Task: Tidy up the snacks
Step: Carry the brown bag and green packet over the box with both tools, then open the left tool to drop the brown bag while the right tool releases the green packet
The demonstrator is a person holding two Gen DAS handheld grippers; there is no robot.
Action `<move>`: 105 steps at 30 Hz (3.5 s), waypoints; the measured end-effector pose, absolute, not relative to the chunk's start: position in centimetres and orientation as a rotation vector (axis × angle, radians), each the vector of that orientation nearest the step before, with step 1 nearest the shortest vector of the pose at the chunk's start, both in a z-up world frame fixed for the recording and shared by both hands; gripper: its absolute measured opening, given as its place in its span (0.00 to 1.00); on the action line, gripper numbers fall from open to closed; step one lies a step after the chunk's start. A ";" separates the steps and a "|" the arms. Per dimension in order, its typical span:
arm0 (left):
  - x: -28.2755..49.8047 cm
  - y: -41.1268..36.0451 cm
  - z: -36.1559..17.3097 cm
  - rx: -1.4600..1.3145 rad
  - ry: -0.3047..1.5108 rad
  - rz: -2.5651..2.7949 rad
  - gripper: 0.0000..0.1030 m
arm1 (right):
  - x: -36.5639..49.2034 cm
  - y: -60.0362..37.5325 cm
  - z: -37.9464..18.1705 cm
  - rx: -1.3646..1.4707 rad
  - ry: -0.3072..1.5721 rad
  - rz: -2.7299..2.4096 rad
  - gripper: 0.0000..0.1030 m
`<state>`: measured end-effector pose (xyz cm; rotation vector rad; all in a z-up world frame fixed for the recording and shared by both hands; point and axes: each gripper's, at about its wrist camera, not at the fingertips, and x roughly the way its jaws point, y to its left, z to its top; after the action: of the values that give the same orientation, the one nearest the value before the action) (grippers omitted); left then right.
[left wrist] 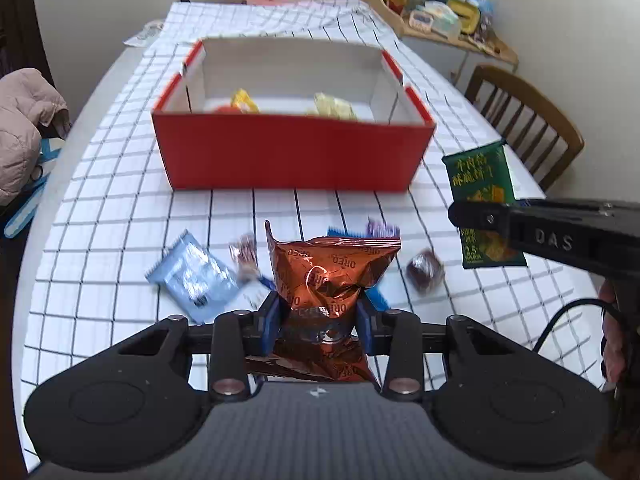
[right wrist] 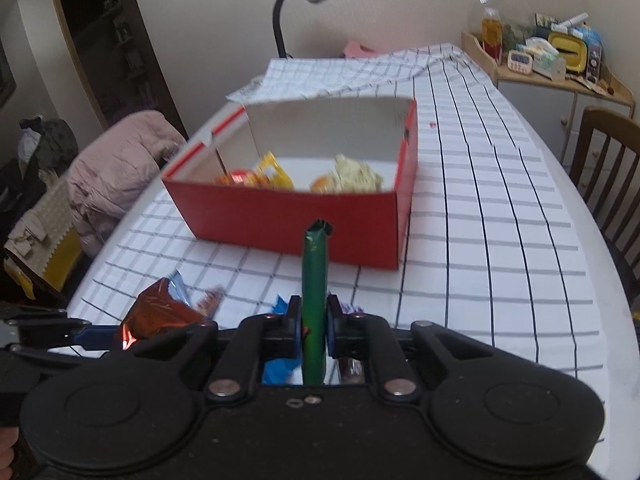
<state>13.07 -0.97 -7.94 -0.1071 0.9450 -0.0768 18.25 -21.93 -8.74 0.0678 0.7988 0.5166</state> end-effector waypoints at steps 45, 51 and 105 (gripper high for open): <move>32.8 4.7 -1.8 -0.025 0.852 0.041 0.36 | 34.0 -16.4 -6.2 -0.014 0.808 0.445 0.09; 35.5 5.3 -3.3 -0.005 0.892 0.059 0.36 | 35.6 -15.5 -7.8 -0.054 0.847 0.434 0.09; 34.9 5.1 -3.7 0.028 0.905 0.034 0.57 | 33.5 -14.1 -7.5 -0.002 0.903 0.496 0.50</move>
<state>34.89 5.08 -3.70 0.0285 0.9052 0.0338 33.53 -14.08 -7.55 -0.0017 0.9031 0.4959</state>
